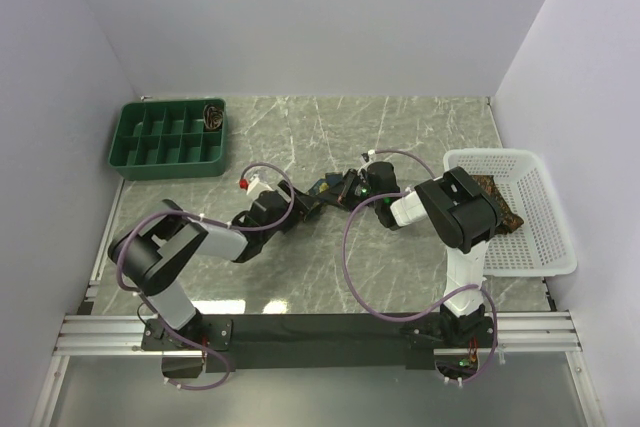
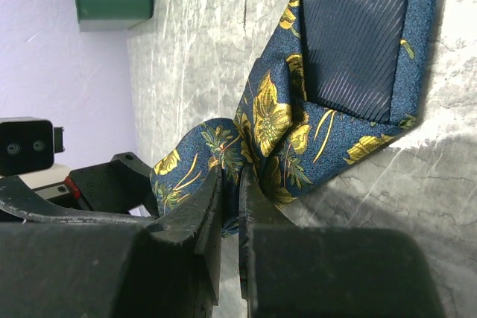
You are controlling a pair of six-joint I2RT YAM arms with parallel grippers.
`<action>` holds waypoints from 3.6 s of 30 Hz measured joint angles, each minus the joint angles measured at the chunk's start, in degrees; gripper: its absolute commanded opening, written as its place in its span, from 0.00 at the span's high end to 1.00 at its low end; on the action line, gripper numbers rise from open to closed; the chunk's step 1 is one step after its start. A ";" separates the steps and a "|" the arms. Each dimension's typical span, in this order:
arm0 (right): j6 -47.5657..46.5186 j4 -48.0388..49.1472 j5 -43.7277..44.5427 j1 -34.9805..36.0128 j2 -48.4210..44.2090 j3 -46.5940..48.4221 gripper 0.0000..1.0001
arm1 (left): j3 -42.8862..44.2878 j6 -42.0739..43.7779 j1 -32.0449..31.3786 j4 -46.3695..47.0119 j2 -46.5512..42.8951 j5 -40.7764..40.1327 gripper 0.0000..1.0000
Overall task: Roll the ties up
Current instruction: Roll the tie
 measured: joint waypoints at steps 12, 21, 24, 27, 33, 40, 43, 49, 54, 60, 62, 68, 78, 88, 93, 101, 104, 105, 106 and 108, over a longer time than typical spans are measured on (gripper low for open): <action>-0.92 -0.42 2.34 0.11 -0.46 0.04 1.00 | 4.04 -1.42 -0.07 -4.17 2.62 -1.51 0.64; -6.01 -5.77 4.63 0.96 -3.08 0.66 0.61 | 14.05 0.83 -0.15 -26.80 0.11 -1.55 0.71; -10.08 -9.79 6.01 1.46 -5.05 0.70 0.51 | 18.56 3.26 -0.24 -36.37 -0.35 -1.81 0.71; -14.27 -14.03 7.82 1.79 -7.32 0.70 0.44 | 24.55 6.51 -0.13 -46.88 0.35 -2.62 0.71; -23.67 -17.53 13.42 3.89 -13.00 -0.66 0.31 | 37.44 13.44 1.62 -62.20 6.67 -2.01 0.73; -38.07 -14.51 26.27 15.78 -17.31 -4.87 0.18 | 46.66 18.95 4.66 -72.74 11.52 1.03 0.73; -43.56 -13.40 32.37 21.24 -17.00 -4.98 0.15 | 49.70 20.72 6.25 -77.26 12.83 2.14 0.74; -54.58 -9.01 44.46 29.03 -11.32 -2.21 0.12 | 52.96 22.99 8.94 -84.39 14.12 3.43 0.74; -61.75 -6.16 50.40 32.52 -5.14 1.33 0.12 | 53.09 23.26 9.62 -86.86 14.12 4.81 0.73; -66.79 -2.40 53.81 34.86 0.66 6.08 0.12 | 53.09 23.98 9.81 -88.19 14.12 6.34 0.73; -67.63 -2.01 54.21 35.23 2.05 7.69 0.16 | 53.09 24.00 9.92 -88.46 14.12 6.75 0.73; -68.26 -1.42 56.35 35.87 4.94 10.80 0.25 | 53.09 24.00 10.27 -88.67 14.12 7.87 0.73; -69.59 -1.49 60.08 36.35 6.93 12.66 0.70 | 52.83 24.22 10.75 -88.70 14.10 8.87 0.73; -69.51 -1.53 60.19 36.50 6.99 12.70 1.00 | 52.06 24.20 11.89 -88.00 13.68 11.23 0.57; -69.51 -1.42 59.54 36.50 6.97 12.63 1.00 | 51.47 23.98 13.46 -87.58 13.27 13.77 0.49; -68.94 -0.90 57.35 36.28 6.93 12.63 1.00 | 49.79 22.88 16.31 -88.35 12.09 15.52 0.31; -68.74 -0.92 56.59 36.22 6.80 12.61 1.00 | 48.48 22.27 16.81 -87.76 11.06 15.52 0.29; -68.61 -0.94 56.28 36.22 6.75 12.61 1.00 | 47.89 21.97 16.98 -87.34 10.60 15.54 0.30; -68.57 -0.92 56.04 36.22 6.73 12.61 1.00 | 47.50 21.77 17.09 -87.10 10.27 15.54 0.37; -68.35 -0.79 55.28 36.24 6.67 12.63 1.00 | 46.49 20.96 17.55 -86.01 9.42 16.09 0.44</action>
